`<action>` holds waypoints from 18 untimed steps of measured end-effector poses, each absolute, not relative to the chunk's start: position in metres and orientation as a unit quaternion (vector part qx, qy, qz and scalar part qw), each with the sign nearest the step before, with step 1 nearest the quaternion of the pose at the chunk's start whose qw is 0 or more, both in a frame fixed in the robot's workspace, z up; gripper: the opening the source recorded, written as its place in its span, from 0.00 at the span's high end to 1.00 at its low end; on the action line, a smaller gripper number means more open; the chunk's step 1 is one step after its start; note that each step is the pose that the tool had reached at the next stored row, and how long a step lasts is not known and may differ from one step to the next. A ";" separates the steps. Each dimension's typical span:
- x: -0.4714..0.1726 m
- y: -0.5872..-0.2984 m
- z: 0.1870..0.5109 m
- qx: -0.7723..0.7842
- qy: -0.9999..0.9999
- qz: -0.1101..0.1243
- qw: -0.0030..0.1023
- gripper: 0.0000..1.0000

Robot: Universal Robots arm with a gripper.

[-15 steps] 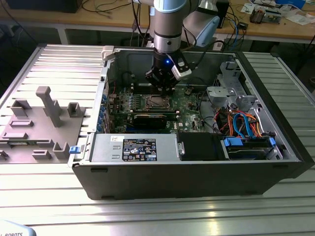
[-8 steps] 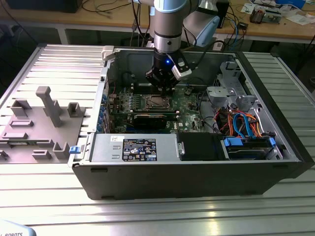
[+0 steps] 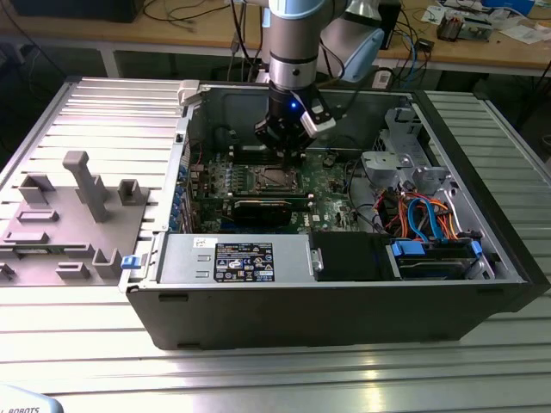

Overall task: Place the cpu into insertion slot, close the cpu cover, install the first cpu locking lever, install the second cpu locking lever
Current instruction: 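Install the first cpu locking lever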

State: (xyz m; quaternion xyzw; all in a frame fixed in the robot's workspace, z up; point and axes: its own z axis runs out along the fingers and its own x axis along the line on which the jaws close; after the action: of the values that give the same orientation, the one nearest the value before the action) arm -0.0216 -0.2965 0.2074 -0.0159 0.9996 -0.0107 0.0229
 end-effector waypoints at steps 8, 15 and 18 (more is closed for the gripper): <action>-0.046 -0.296 0.208 -0.016 0.999 -0.011 0.029 0.89; -0.063 -0.293 0.207 -0.016 0.999 -0.011 0.031 0.89; -0.063 -0.292 0.206 -0.016 0.999 -0.011 0.031 0.89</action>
State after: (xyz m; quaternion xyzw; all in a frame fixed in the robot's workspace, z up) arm -0.0633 -0.2918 0.2065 -0.0157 0.9993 -0.0112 0.0306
